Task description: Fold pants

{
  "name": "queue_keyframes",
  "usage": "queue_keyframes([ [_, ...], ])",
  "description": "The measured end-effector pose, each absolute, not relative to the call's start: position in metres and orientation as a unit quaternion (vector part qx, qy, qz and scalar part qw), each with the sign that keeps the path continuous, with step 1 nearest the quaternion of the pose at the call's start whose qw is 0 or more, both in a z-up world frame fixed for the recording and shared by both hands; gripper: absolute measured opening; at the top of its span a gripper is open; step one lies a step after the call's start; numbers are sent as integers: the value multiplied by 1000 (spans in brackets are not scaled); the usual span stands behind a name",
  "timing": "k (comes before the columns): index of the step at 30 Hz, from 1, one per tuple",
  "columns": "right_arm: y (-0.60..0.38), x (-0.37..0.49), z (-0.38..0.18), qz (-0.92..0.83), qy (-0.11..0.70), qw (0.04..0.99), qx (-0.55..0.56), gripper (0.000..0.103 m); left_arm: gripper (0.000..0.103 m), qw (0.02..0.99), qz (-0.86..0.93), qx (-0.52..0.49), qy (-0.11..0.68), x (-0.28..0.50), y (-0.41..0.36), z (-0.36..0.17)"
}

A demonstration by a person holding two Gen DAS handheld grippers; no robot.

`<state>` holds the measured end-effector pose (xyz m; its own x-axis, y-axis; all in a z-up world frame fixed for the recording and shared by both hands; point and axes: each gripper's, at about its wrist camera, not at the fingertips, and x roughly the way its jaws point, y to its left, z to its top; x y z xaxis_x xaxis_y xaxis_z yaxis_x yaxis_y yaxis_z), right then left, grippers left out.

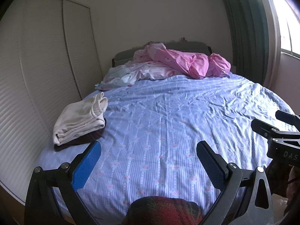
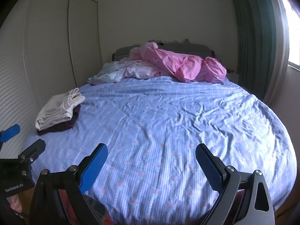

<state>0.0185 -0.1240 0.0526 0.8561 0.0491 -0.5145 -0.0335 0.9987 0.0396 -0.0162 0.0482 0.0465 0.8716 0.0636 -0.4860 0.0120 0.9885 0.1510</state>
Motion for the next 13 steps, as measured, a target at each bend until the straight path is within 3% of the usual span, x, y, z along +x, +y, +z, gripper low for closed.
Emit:
queue_keyframes([
  [13,-124,21,46,17,274,961,17,95,103,963,15,75,257,-15,48,43],
])
